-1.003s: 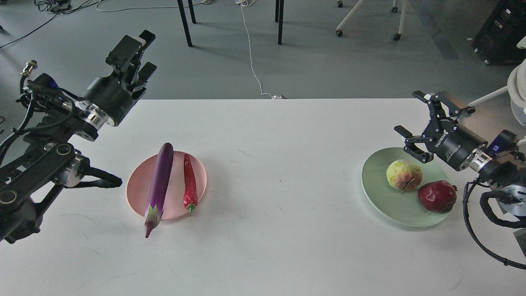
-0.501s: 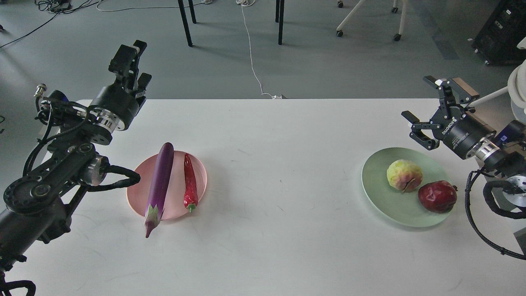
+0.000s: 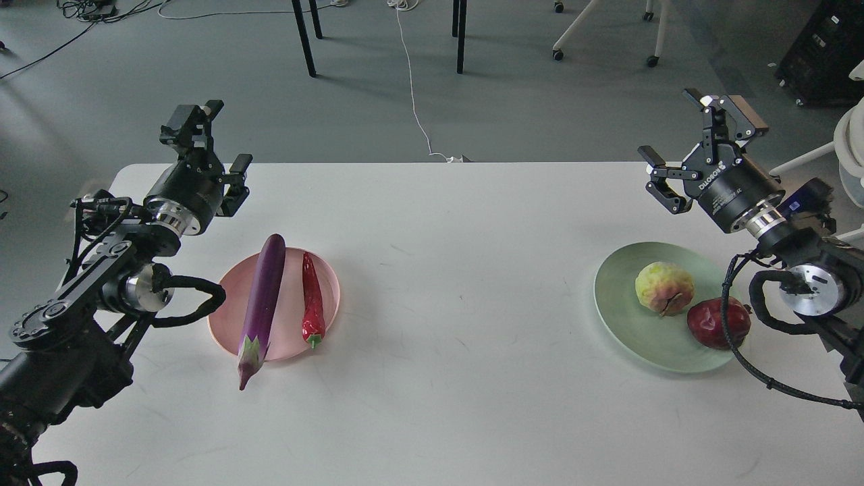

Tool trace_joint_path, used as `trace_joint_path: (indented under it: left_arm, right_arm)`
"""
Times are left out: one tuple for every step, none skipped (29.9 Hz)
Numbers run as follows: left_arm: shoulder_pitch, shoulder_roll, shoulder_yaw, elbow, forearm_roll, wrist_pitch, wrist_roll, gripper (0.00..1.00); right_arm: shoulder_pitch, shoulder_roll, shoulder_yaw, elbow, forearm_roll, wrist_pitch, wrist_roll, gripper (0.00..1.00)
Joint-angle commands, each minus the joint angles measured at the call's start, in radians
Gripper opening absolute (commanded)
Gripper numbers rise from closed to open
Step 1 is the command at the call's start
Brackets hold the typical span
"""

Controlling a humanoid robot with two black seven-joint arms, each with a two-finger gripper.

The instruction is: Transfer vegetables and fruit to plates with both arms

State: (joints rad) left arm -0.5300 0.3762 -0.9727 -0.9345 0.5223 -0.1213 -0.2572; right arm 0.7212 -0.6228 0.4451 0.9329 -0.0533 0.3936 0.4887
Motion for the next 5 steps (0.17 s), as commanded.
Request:
trace_joint_path:
  left_arm:
    - [-0.001,-0.013,-0.012,-0.029,-0.013,-0.012,-0.001,1.0]
    - [-0.001,-0.016,-0.015,-0.044,-0.013,-0.012,0.001,1.0]
    - [-0.001,-0.022,-0.017,-0.056,-0.015,-0.012,0.003,1.0]
    - [-0.001,-0.023,-0.017,-0.064,-0.015,-0.012,0.007,1.0]
    - [-0.001,-0.03,-0.017,-0.067,-0.015,-0.012,0.009,1.0]
  right_arm:
    - [-0.009,0.015,0.001,0.003,0.0,-0.002,0.0,0.98]
    - [-0.014,0.017,0.001,0.0,0.0,-0.002,0.0,0.98]
    - [-0.017,0.017,0.003,-0.002,0.0,-0.002,0.0,0.98]
    - [-0.019,0.018,0.003,-0.003,-0.002,-0.002,0.0,0.98]
    - [-0.022,0.018,0.003,-0.005,-0.002,-0.004,0.0,0.98]
